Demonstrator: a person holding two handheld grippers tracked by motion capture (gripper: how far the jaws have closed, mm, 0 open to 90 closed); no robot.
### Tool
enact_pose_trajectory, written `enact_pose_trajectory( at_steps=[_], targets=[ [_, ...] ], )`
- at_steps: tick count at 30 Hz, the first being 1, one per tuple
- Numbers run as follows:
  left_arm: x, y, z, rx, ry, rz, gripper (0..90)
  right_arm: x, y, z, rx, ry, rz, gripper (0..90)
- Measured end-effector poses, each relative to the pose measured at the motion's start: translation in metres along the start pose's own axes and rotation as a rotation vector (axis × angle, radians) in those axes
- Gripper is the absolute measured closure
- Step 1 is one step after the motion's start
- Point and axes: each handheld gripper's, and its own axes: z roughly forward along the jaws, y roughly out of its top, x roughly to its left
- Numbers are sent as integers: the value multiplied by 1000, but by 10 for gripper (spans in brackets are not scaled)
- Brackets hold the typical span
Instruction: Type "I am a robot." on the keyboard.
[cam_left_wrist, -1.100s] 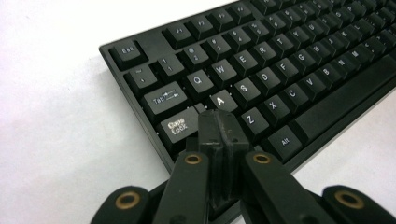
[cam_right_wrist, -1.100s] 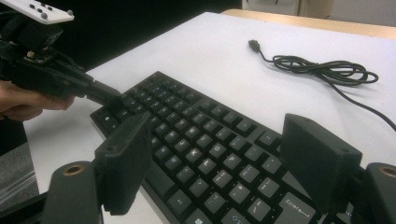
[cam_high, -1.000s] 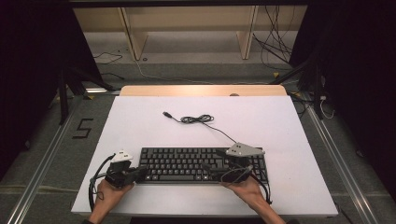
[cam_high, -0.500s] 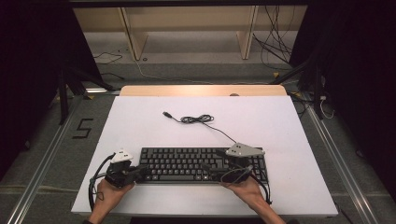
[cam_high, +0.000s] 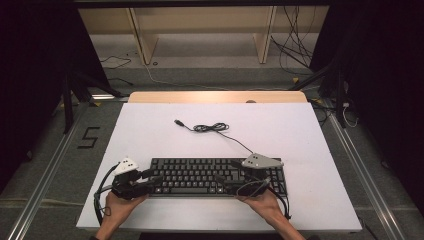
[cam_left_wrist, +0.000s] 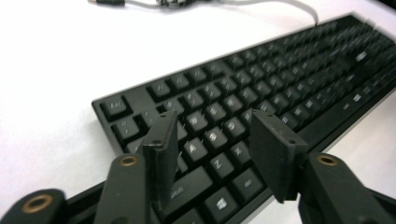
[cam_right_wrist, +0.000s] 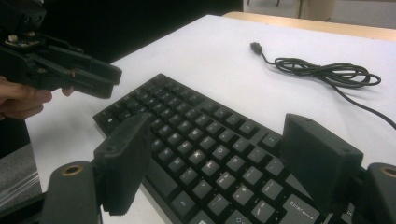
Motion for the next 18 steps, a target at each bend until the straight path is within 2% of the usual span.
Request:
enact_pose_trajectory(
  at_steps=[3, 9, 11, 18],
  targets=[
    [0, 2, 0, -22, -6, -21, 434, 1, 0, 0, 0, 1, -2, 253],
    [0, 5, 3, -40, -9, -52, 394, 2, -2, -1, 2, 6, -1, 245],
    [0, 6, 7, -30, -3, -54, 375, 2, -3, -3, -2, 6, 0, 241],
    [0, 8, 15, -12, 4, -57, 403, 3, -4, -4, -6, 8, -1, 235]
  ],
)
